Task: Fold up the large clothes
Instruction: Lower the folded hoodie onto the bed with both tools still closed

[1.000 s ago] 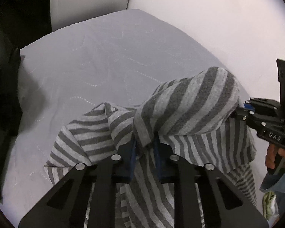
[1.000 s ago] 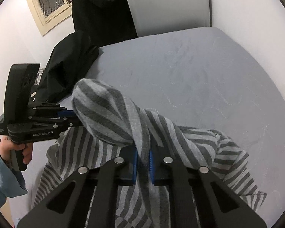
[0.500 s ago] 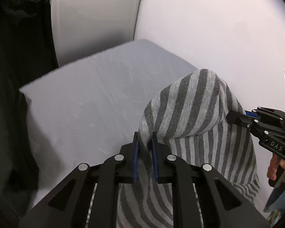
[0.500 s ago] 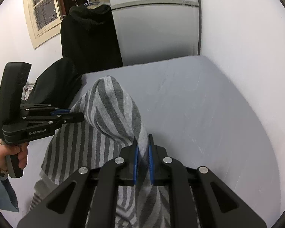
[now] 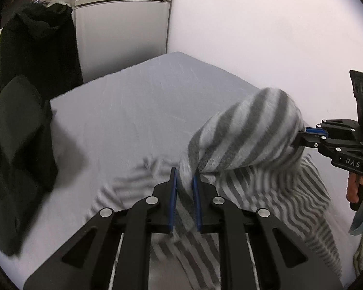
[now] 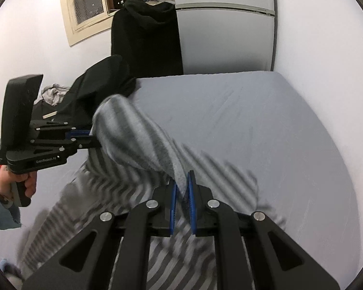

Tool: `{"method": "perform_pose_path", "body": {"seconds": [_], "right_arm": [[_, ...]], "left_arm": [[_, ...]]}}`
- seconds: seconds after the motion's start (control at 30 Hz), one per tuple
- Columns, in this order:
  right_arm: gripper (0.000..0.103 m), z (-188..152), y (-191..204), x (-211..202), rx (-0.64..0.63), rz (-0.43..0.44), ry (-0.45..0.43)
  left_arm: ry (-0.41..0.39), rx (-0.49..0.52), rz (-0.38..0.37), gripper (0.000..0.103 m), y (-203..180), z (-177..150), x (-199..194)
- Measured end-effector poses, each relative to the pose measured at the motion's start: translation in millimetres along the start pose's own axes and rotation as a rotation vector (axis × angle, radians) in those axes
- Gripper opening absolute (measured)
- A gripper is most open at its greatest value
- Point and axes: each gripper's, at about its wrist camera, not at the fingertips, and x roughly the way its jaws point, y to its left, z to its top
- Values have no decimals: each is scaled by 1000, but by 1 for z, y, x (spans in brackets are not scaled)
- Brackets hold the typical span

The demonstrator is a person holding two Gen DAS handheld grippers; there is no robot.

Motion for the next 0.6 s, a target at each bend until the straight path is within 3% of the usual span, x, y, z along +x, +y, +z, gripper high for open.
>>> {"method": "perform_pose_path", "body": {"seconds": [0.2,0.6], "right_arm": [[10,-49,21,-30,42,3,27],[10,-143,46,-19,45,-45,114]], "left_arm": [[30,19,-3,15,-24,-44,-18],[85,-12,59,18,-41,-128,4]]}}
